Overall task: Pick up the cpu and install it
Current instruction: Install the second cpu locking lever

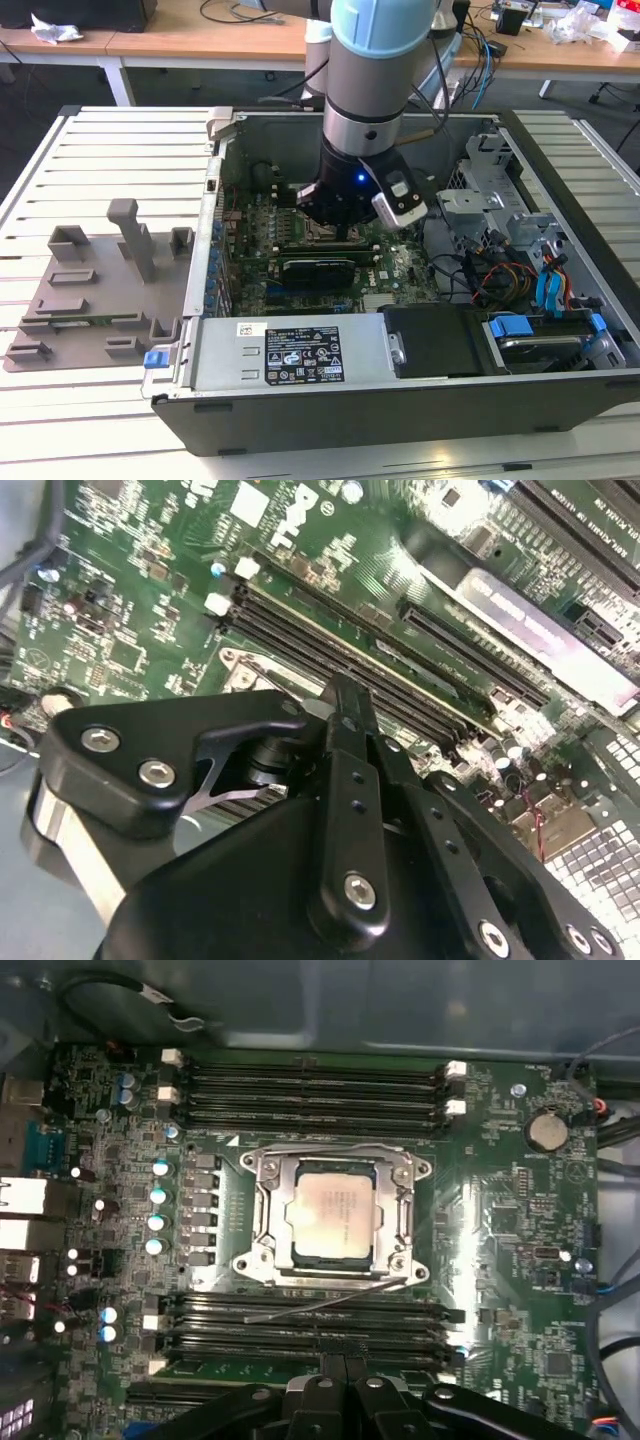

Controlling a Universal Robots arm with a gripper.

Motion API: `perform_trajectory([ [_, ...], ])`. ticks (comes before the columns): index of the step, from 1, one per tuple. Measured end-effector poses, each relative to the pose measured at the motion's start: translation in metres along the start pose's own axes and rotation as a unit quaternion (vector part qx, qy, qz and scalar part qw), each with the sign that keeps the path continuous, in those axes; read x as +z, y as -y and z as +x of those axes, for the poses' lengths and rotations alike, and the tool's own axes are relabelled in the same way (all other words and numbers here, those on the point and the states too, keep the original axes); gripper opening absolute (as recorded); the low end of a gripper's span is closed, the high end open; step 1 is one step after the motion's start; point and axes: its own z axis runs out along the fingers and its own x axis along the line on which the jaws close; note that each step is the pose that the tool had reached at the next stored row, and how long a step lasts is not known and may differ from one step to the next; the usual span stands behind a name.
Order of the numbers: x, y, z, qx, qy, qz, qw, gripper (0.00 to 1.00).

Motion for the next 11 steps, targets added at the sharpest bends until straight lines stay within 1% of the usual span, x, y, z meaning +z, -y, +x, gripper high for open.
perform_trajectory([
  [1, 0.0012, -0.0018, 0.0024, 0.0, 0.0, -0.0009, 1.0, 0.11],
  [3, 0.0025, -0.0051, 0.0042, 0.0, 0.0001, -0.0035, 1.0, 0.11],
  [4, 0.0034, -0.0069, 0.0053, 0.0, 0.0002, -0.0069, 1.0, 0.11],
  [5, 0.004, -0.0071, 0.0063, 0.0, 0.0004, -0.0092, 1.0, 0.11],
  [6, 0.005, -0.0072, 0.0078, 0.0, 0.0004, -0.0103, 0.9999, 0.11],
  [7, 0.0065, -0.0071, 0.0093, 0.0, 0.0004, -0.0108, 0.9999, 0.11],
  [9, 0.0122, -0.0067, 0.014, 0.0, 0.0004, -0.0112, 0.9999, 0.11],
  [11, 0.0156, -0.0065, 0.0166, 0.0, 0.0004, -0.0113, 0.9999, 0.11],
])
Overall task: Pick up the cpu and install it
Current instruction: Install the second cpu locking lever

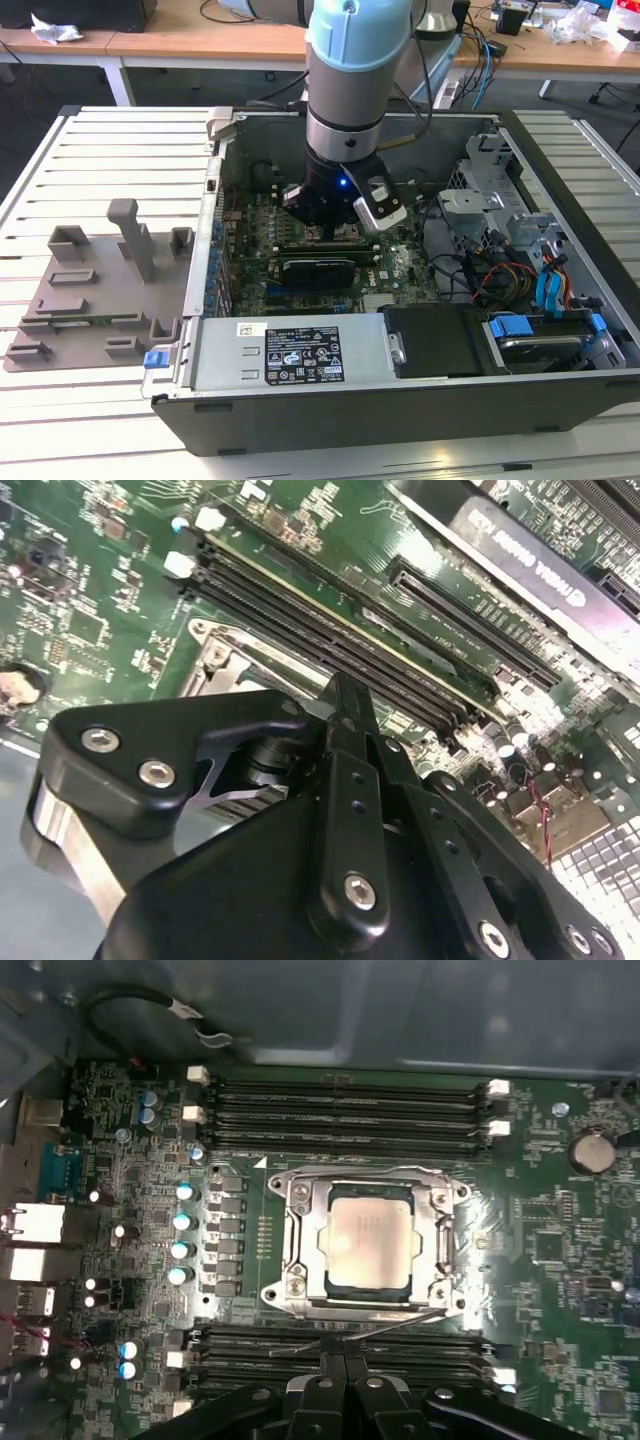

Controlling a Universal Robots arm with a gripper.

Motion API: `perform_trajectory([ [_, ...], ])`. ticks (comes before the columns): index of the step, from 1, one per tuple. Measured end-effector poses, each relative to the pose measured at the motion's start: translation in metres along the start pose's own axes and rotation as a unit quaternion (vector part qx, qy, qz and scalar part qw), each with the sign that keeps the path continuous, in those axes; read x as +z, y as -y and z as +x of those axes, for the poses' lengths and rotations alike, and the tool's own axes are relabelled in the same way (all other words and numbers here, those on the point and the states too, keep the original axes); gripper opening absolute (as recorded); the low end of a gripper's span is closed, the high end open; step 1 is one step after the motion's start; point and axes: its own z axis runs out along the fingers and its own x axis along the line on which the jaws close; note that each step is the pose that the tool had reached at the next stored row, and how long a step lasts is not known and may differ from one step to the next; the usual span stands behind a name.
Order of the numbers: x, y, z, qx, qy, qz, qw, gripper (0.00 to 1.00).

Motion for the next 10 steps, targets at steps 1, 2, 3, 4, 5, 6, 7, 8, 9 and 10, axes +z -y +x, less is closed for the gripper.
perform_trajectory([
  [1, 0.0023, 0.0002, 0.0025, 0.0, 0.0, -0.0007, 1.0, 0.11],
  [2, 0.0039, 0.0002, 0.0047, 0.0, 0.0, -0.0011, 1.0, 0.11],
  [3, 0.0053, 0.0002, 0.0069, 0.0, 0.0001, -0.0021, 1.0, 0.11],
  [4, 0.0075, 0.0001, 0.0094, -0.001, 0.0, -0.0032, 1.0, 0.11],
  [5, 0.0091, 0.0002, 0.0114, -0.001, 0.0, -0.0043, 1.0, 0.11],
  [6, 0.0102, 0.0002, 0.0132, -0.002, -0.0001, -0.0055, 1.0, 0.11],
  [7, 0.0111, 0.0002, 0.0147, -0.002, -0.0001, -0.0065, 1.0, 0.11],
  [8, 0.0139, -0.0002, 0.0183, -0.004, -0.0001, -0.0088, 1.0, 0.11],
  [9, 0.0179, -0.0018, 0.0224, -0.005, -0.0002, -0.0102, 0.9999, 0.11],
  [10, 0.024, -0.0069, 0.0281, -0.008, -0.0006, -0.0121, 0.9999, 0.11],
])
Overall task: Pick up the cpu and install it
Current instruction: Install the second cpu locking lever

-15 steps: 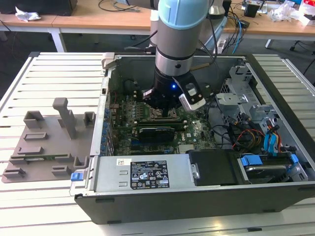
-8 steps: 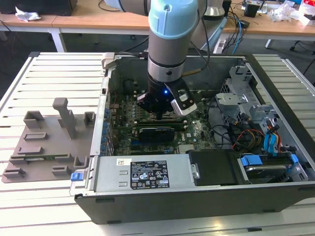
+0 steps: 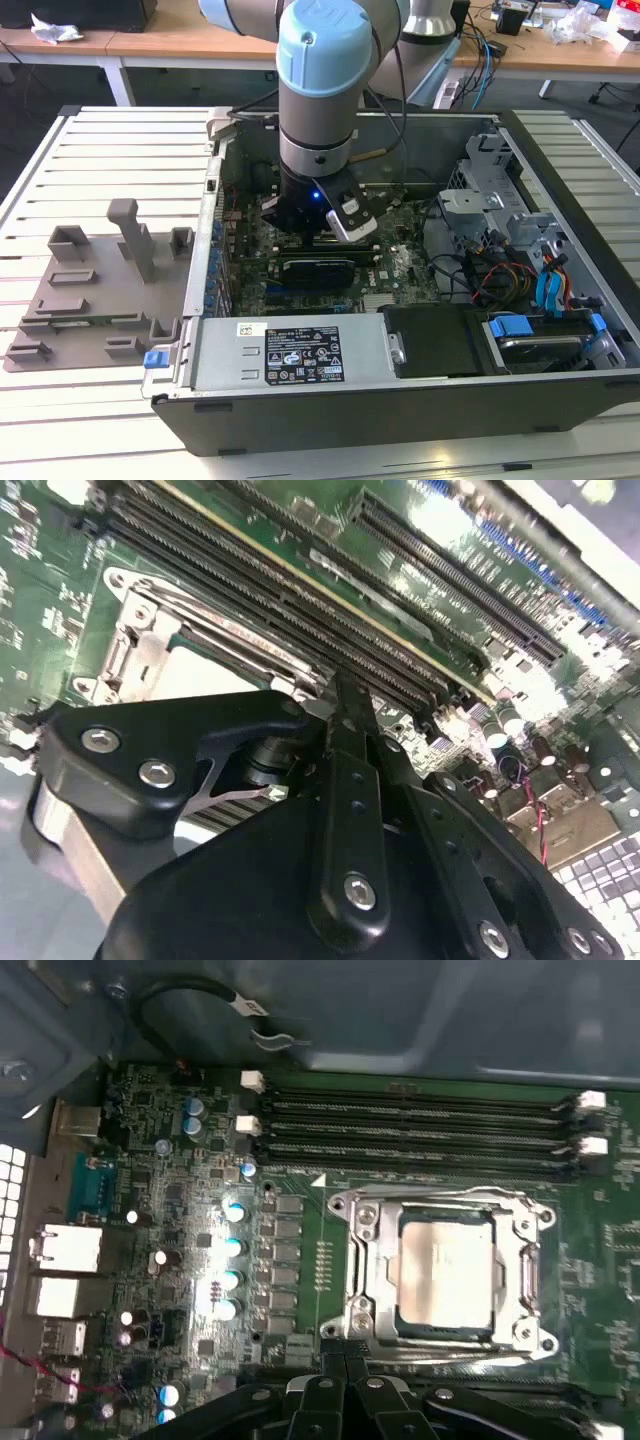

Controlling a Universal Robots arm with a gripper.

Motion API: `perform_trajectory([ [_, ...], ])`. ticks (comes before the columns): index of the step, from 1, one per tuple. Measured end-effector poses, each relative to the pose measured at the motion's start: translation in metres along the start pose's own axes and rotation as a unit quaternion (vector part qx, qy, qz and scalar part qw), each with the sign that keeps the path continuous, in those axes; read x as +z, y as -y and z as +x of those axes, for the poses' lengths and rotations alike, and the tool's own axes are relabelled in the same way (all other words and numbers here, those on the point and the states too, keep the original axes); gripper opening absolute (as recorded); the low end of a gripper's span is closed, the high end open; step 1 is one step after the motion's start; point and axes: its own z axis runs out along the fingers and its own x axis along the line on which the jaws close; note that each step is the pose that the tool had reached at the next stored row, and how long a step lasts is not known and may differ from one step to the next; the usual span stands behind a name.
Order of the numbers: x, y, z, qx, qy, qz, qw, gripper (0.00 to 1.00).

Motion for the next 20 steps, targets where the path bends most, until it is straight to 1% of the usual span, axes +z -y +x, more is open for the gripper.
perform_trajectory([
  [1, 0.0029, -0.001, 0.0028, -0.002, -0.0002, -0.0025, 1.0, 0.11],
  [4, 0.0043, -0.0015, 0.003, -0.005, -0.0001, -0.0092, 0.9999, 0.11],
  [5, 0.0057, -0.0016, 0.003, -0.006, -0.0001, -0.0115, 0.9999, 0.11],
  [8, 0.0064, -0.0015, 0.0029, -0.008, -0.0005, -0.0112, 0.9999, 0.11],
  [11, 0.0066, -0.0015, 0.0029, -0.008, -0.0006, -0.0058, 1.0, 0.11],
  [12, 0.0049, -0.0017, 0.0029, -0.008, -0.0006, -0.0039, 1.0, 0.11],
  [14, 0.0015, -0.0023, 0.0029, -0.008, -0.0008, -0.0017, 1.0, 0.11],
  [15, -0.0015, -0.0031, 0.0024, -0.008, -0.0009, 0.0007, 1.0, 0.11],
  [20, -0.004, -0.0055, -0.0024, -0.008, -0.0014, 0.0066, 0.9999, 0.11],
])
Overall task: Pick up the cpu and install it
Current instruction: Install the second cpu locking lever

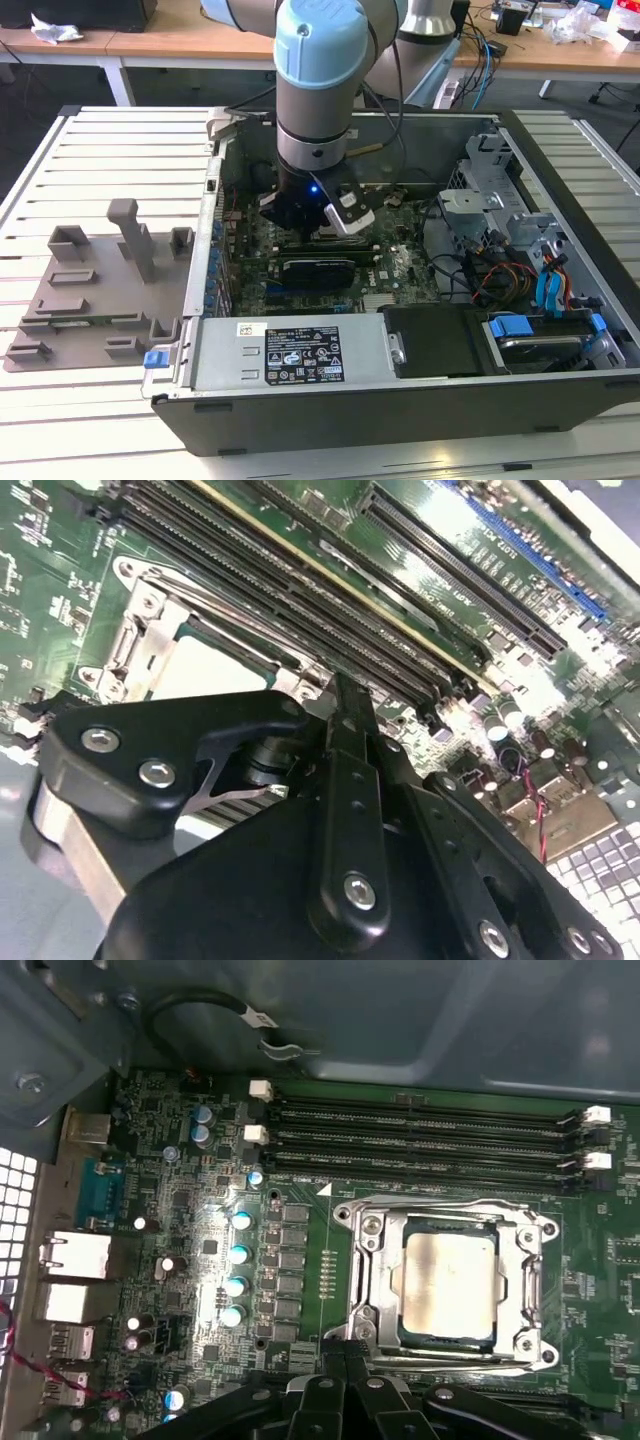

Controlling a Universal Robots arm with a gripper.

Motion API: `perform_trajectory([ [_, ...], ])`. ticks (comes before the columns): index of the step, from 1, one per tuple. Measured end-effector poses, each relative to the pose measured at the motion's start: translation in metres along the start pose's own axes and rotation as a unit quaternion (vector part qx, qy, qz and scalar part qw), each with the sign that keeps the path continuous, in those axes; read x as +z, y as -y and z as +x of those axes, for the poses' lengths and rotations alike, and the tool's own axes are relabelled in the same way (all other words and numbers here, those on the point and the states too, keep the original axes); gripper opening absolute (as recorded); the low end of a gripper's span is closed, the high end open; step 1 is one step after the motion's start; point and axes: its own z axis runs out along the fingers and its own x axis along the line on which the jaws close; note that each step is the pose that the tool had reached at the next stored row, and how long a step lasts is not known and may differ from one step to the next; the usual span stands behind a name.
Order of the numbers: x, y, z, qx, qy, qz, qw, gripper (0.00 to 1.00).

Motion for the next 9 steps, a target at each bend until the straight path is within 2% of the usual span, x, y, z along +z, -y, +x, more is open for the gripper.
perform_trajectory([
  [1, -0.0002, -0.0005, -0.0018, 0.0, -0.0001, 0.0014, 1.0, 0.11],
  [3, 0.0, -0.0028, -0.0083, 0.0, -0.0005, 0.0073, 1.0, 0.11],
  [9, 0.0009, -0.0099, -0.0227, 0.0, -0.0011, 0.0152, 0.9999, 0.11],
])
